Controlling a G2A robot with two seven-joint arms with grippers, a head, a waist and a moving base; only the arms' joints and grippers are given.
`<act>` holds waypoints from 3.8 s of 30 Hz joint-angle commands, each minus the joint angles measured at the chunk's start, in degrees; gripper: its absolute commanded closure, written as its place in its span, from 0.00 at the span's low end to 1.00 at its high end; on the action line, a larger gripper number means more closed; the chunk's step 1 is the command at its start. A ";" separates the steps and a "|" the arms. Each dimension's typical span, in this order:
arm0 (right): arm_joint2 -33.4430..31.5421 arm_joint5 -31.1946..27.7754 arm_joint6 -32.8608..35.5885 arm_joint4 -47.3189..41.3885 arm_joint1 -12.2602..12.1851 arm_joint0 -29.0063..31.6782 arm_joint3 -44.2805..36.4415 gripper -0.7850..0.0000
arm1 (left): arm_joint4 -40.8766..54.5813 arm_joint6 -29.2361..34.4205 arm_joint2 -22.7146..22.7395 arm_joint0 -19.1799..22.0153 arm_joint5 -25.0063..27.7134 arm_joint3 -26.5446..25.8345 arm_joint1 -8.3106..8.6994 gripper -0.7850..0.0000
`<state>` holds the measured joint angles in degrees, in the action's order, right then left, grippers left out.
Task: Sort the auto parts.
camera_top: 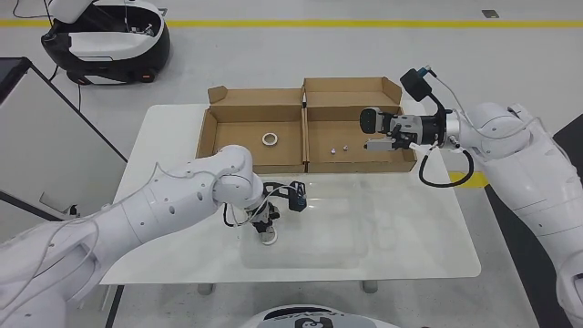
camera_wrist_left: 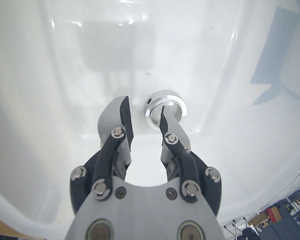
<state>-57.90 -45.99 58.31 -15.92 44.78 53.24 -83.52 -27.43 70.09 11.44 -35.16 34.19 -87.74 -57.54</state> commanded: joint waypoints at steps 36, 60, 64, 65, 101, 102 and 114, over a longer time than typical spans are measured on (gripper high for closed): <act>0.00 0.00 0.00 0.00 0.00 0.00 0.00 0.00 | -0.51 -0.11 -1.70 -0.01 0.11 2.14 -1.28 1.00; 0.00 0.00 0.00 0.00 0.00 0.00 0.00 0.00 | 6.15 -1.77 10.91 4.40 0.63 -16.33 6.07 1.00; 0.00 0.00 0.00 0.00 0.00 0.00 0.00 0.00 | 7.32 -6.48 15.56 2.62 1.64 -17.84 7.95 1.00; 0.00 0.00 0.00 0.00 0.00 0.00 0.00 0.00 | 8.00 -8.29 16.98 1.96 2.14 -17.72 8.46 1.00; 0.00 0.00 0.00 0.00 0.00 0.00 0.00 0.00 | 25.95 -47.90 50.80 -21.23 23.81 -20.43 18.28 1.00; 0.00 0.00 0.00 0.00 0.00 0.00 0.00 0.00 | 26.09 -48.50 51.29 -21.63 23.81 -20.67 18.30 1.00; 0.00 0.00 0.00 0.00 0.00 0.00 0.00 0.00 | 31.09 -60.73 57.86 -26.22 23.81 -27.75 16.93 1.00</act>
<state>-57.90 -45.99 58.31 -15.92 44.78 53.24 -83.52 3.14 10.27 68.96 -61.17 58.00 -115.00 -40.41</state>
